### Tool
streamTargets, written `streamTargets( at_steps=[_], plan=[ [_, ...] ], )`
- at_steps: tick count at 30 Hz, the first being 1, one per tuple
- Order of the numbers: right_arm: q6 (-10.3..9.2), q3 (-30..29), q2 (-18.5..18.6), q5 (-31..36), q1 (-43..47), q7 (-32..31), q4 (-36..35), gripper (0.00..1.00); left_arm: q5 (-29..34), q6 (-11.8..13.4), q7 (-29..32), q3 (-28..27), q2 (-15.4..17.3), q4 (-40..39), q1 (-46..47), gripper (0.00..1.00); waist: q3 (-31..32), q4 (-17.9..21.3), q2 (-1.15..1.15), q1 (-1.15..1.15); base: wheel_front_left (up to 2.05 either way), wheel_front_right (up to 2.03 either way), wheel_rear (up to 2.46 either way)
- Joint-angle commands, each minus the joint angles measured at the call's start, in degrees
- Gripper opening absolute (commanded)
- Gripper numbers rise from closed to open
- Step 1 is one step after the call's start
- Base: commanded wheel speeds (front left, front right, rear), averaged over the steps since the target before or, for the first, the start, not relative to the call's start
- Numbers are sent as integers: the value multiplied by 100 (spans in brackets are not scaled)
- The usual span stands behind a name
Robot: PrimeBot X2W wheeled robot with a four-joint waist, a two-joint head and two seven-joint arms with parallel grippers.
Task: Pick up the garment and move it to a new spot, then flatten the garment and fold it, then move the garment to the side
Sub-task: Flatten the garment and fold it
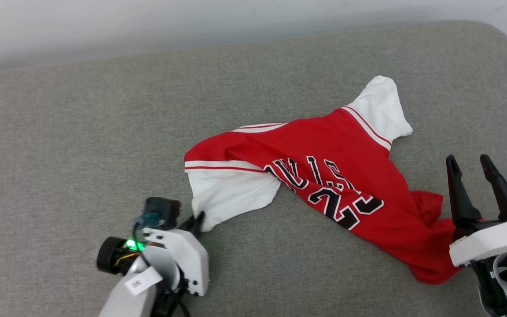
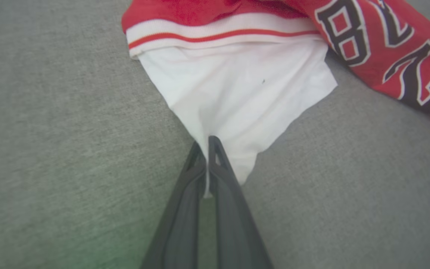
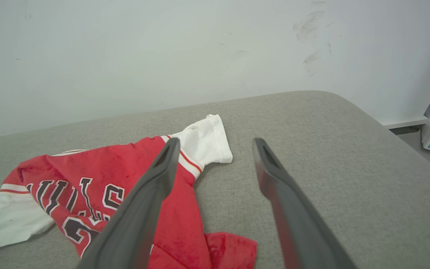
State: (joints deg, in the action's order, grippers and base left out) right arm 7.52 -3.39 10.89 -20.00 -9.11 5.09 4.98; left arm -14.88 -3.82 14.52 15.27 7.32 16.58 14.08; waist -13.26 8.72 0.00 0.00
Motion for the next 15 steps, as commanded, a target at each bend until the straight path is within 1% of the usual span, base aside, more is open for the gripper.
streamTargets(
  at_steps=[1,4,7,11,15],
  plan=[
    [-5,-37,-2,22,4,21,50,100,-91,63,-173,-158,84,-101,-116,0,102,-78,0,0,0,0,0],
    [-6,-82,-21,43,60,-22,150,100,-249,146,-353,-410,150,-350,-229,0,243,-169,0,0,0,0,0],
    [-6,-121,-52,70,104,-70,253,100,-370,218,-393,-679,351,-615,-345,0,373,-260,0,0,0,0,0],
    [-5,-135,-109,79,93,-113,370,100,-526,277,-327,-954,519,-893,-457,0,470,-325,0,0,0,0,0],
    [-5,-155,-185,133,88,-174,495,100,-715,366,-125,-1348,832,-1177,-583,0,515,-401,0,0,0,0,0]
  ],
)
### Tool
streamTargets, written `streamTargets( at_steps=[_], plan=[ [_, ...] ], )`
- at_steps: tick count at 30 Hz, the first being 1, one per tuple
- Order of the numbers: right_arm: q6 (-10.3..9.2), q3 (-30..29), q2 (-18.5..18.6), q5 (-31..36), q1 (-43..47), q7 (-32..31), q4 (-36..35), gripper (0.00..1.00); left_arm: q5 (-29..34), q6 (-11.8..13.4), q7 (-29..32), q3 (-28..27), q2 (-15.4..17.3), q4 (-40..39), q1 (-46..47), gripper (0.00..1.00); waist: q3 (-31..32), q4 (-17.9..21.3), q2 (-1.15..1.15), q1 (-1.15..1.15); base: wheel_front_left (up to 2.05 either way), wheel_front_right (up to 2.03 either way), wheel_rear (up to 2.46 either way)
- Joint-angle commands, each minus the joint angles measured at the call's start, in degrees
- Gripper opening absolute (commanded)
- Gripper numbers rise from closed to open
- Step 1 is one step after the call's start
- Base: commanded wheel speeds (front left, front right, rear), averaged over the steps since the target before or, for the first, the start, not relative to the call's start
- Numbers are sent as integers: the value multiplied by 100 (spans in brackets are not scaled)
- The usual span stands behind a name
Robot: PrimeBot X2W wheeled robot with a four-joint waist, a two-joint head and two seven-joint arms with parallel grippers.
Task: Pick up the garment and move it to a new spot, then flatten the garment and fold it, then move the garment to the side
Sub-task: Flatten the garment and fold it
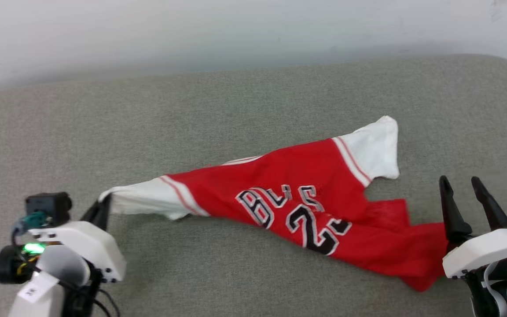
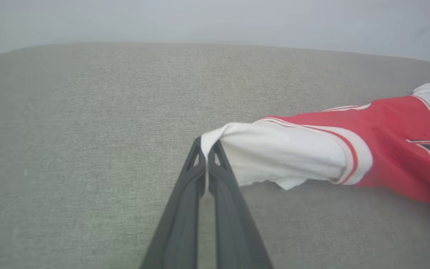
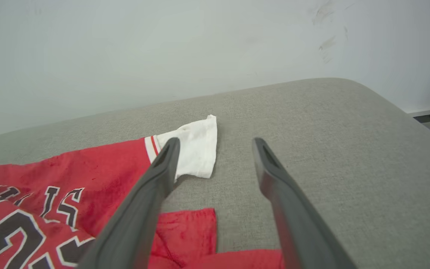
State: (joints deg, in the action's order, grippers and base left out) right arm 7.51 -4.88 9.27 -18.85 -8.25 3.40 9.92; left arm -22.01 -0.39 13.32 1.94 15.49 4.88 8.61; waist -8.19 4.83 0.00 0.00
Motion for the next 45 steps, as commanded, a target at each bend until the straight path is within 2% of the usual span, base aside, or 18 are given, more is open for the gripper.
streamTargets(
  at_steps=[1,5,11,12,13,16,19,23,26,30,37,41,45],
  plan=[
    [-4,-6,-38,21,-4,-26,39,100,-21,56,64,-80,87,-67,-62,0,9,-24,0,0,0,0,0],
    [-4,-67,-106,72,-36,-106,145,100,-300,39,471,-329,293,-125,-172,0,-45,-70,0,0,0,0,0],
    [-4,-33,-159,97,-117,-197,271,100,-372,-23,1154,-187,512,161,-329,0,-154,-88,0,0,0,0,0],
    [-4,-29,-164,90,-109,-208,280,100,-336,-1,1175,-163,514,196,-349,28,-163,-96,0,0,0,0,0],
    [-4,-26,-161,82,-107,-225,293,100,-281,37,1172,-144,527,222,-358,100,-168,-108,0,0,0,0,0],
    [-4,-38,-111,87,-119,-259,308,100,-112,131,896,-106,485,202,-293,100,-161,-173,0,0,0,0,0],
    [-4,-64,-36,104,-135,-326,285,100,79,214,302,-102,413,113,-184,100,-103,-276,0,0,0,0,0],
    [-4,-4,123,113,-193,-552,202,100,334,107,-655,69,292,-96,-137,100,11,-457,0,0,0,0,0],
    [-5,82,320,139,-295,-938,186,100,495,-18,-1338,258,196,-253,-221,100,71,-609,0,0,0,0,0],
    [-4,235,556,65,-573,-1917,362,100,728,5,-1972,495,18,-354,-359,100,80,-835,0,0,0,0,0],
    [-4,152,781,-117,-1302,-3739,972,100,802,-62,-2517,776,-206,-376,-471,100,-35,-1230,0,0,0,0,0],
    [-4,35,803,46,-1706,-4280,1397,100,825,-107,-2620,871,-245,-330,-412,100,-135,-1433,0,0,0,0,0],
    [-4,-109,721,181,-2006,-4537,1845,100,880,-122,-2666,951,-253,-246,-323,100,-246,-1619,0,0,0,0,0]
  ],
)
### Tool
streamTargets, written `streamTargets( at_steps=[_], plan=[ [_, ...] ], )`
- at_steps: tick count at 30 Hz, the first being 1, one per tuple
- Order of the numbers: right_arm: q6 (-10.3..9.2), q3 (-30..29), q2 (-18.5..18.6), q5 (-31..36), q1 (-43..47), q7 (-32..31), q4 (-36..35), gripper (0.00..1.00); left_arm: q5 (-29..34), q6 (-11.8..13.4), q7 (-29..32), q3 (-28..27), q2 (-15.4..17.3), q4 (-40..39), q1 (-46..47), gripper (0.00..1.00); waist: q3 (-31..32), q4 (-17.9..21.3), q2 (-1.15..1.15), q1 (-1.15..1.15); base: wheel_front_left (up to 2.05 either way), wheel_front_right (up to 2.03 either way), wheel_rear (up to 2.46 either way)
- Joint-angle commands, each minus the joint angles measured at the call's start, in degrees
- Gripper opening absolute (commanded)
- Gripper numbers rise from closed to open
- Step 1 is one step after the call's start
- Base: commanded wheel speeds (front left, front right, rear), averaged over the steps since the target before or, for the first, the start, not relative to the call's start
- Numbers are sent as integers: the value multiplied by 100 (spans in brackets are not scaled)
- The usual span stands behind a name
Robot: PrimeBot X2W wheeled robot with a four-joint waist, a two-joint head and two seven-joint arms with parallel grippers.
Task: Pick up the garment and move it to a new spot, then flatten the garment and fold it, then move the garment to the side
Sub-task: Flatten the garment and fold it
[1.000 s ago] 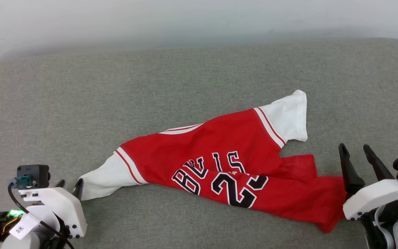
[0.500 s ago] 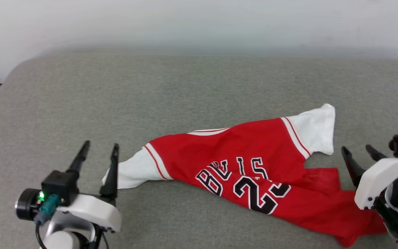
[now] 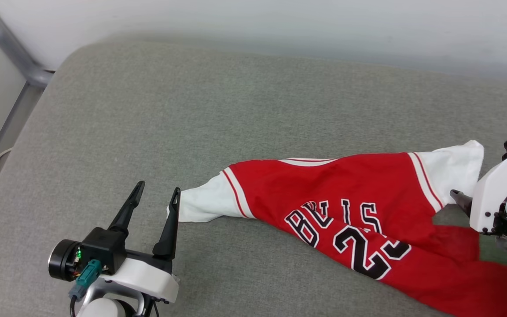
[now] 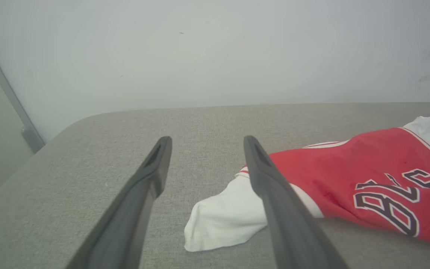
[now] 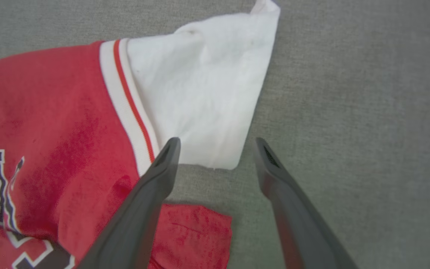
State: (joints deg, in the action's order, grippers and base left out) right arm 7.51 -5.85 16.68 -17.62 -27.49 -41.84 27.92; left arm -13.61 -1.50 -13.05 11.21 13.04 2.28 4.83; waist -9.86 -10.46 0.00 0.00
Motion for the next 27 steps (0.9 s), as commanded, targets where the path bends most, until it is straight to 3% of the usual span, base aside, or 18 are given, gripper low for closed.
streamTargets(
  at_steps=[1,9,11,27],
  plan=[
    [-4,-43,-14,118,-138,-14,141,100,44,-10,-43,38,-6,35,75,100,-107,-127,0,0,0,0,0],
    [-4,-327,-133,510,-344,175,923,100,34,-11,-102,72,-24,184,170,100,-278,-287,0,0,0,0,0],
    [-4,-286,-160,508,-334,217,1036,0,22,-10,-116,75,-25,224,184,100,-293,-282,0,0,0,0,0],
    [-7,-1055,146,289,122,1281,1422,0,-60,-26,-178,128,8,532,14,100,126,160,0,0,0,0,0]
  ],
)
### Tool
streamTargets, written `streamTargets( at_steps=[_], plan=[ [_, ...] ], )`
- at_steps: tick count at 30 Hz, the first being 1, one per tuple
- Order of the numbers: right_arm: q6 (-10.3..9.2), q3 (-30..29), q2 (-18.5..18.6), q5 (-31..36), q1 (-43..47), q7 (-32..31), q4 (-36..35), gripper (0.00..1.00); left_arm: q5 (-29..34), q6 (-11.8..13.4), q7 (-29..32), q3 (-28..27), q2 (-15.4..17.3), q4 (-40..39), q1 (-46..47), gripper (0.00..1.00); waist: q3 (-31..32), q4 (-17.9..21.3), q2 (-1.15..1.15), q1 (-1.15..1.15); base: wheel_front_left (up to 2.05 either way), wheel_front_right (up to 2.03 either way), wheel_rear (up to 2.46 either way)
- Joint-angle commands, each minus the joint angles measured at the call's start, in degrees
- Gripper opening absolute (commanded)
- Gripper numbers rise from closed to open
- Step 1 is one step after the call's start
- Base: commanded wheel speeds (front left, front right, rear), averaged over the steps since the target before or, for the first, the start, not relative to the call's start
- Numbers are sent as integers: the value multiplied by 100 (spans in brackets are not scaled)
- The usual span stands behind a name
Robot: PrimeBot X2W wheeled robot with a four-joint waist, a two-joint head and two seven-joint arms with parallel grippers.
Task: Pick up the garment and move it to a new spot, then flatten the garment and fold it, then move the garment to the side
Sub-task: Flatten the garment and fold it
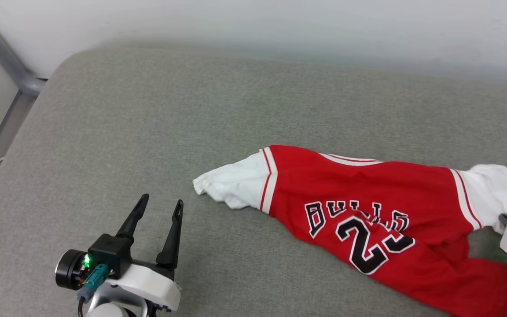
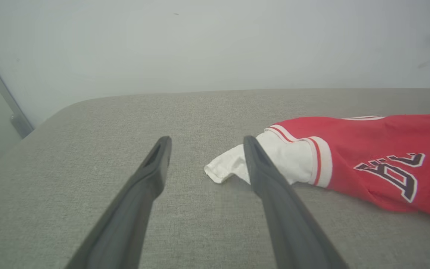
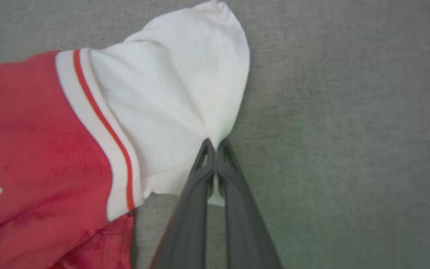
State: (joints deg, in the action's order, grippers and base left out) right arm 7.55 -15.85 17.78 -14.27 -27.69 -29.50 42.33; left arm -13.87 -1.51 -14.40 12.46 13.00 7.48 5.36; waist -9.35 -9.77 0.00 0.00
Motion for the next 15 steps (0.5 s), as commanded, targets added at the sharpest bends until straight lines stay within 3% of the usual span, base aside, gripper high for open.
streamTargets(
  at_steps=[1,13,14,15],
  plan=[
    [-11,-89,15,-77,200,98,-51,0,-46,-27,-46,6,12,22,-54,100,99,133,0,0,0,0,0],
    [-11,-412,-344,-384,1110,353,-605,0,-140,-24,-21,34,31,128,-37,100,89,556,0,0,0,0,0],
    [-11,-369,-357,-365,1133,430,-665,30,-140,-34,-15,46,34,148,-17,100,88,577,0,0,0,0,0],
    [-11,-341,-381,-386,1132,508,-729,100,-136,-39,-11,54,36,162,4,100,93,599,0,0,0,0,0]
  ],
)
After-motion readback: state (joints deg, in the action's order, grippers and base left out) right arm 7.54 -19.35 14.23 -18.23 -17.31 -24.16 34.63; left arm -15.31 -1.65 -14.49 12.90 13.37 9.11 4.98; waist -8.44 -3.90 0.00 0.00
